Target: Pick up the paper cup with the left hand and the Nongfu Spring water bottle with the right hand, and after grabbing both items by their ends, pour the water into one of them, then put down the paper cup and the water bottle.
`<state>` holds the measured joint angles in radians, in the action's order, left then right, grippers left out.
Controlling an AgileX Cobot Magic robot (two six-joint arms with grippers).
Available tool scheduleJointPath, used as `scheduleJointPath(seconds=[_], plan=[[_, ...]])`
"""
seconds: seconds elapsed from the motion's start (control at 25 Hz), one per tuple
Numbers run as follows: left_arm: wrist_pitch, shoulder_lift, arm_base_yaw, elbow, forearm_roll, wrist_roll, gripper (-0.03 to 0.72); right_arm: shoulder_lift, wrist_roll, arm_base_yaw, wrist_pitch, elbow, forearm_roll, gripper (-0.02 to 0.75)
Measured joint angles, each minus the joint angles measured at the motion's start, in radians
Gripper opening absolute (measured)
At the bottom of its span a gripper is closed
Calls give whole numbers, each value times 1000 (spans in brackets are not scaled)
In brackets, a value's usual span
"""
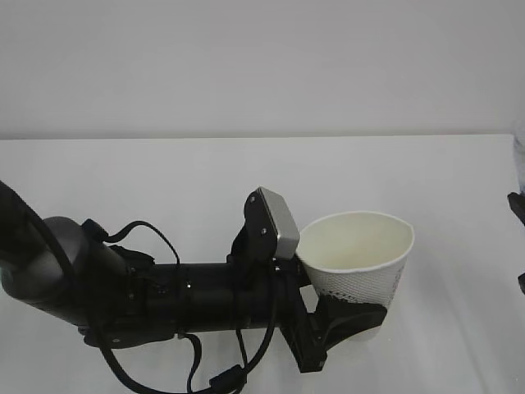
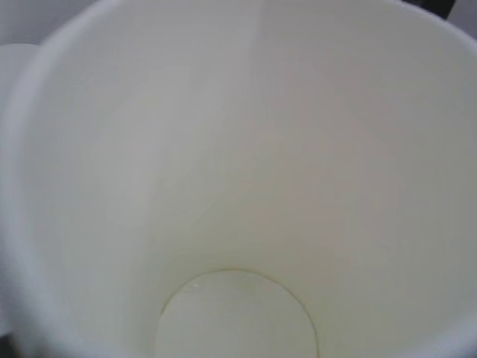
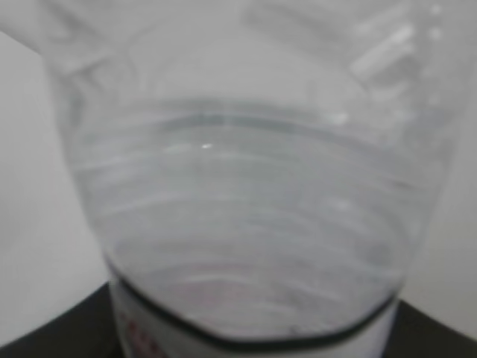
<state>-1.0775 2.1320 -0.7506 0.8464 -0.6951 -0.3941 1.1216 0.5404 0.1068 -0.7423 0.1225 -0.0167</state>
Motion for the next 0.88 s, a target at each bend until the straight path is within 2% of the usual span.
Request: scheduleJointPath(seconds=[0.36, 0.88], plan=[[24, 0, 0, 0, -38, 0, 496, 0, 27, 0, -42, 0, -18, 390], [11, 0, 0, 0, -64, 0, 496, 0, 224, 0, -46, 0, -18, 389]])
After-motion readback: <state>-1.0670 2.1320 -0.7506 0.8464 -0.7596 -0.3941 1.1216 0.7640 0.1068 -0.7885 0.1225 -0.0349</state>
